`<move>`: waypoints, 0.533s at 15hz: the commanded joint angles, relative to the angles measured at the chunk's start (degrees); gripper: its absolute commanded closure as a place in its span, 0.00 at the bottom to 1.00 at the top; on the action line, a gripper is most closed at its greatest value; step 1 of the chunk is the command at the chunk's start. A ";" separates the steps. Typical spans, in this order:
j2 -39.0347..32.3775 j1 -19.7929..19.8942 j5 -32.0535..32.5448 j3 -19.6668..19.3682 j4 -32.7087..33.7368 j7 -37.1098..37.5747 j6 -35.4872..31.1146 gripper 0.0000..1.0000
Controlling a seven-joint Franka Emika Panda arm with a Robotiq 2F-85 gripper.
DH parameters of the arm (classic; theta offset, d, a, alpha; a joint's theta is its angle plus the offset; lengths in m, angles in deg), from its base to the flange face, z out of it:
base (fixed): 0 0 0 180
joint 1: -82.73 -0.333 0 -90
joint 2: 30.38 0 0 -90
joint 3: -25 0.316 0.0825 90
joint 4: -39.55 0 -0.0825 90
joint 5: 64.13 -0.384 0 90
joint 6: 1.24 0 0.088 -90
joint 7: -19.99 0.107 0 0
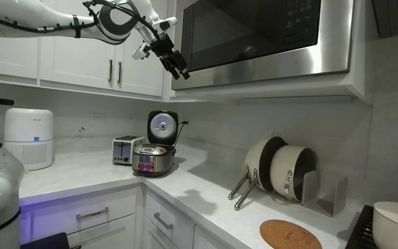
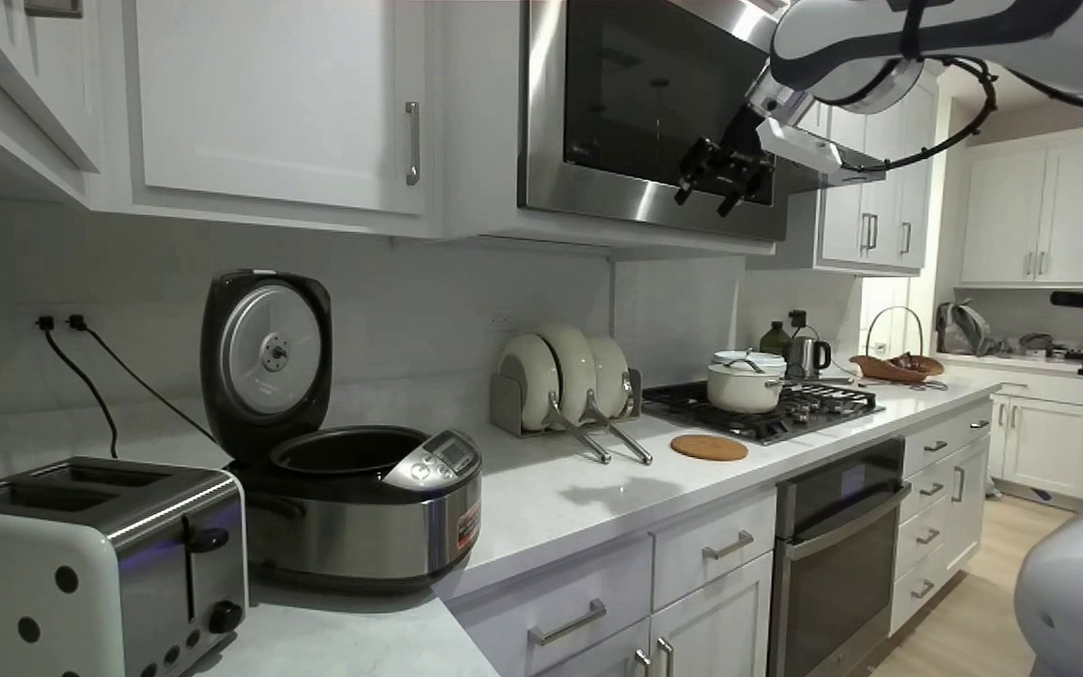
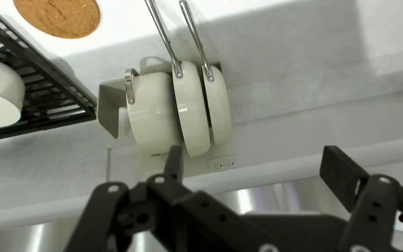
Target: Close the microwave door, close the rice cooker, push the lever on the toaster downwards
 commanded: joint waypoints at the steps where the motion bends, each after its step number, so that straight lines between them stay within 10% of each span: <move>1: -1.01 -1.48 0.11 1.03 3.91 -3.58 9.31 0.00; 8: -1.91 -7.10 -3.09 3.06 6.83 -9.48 18.74 0.00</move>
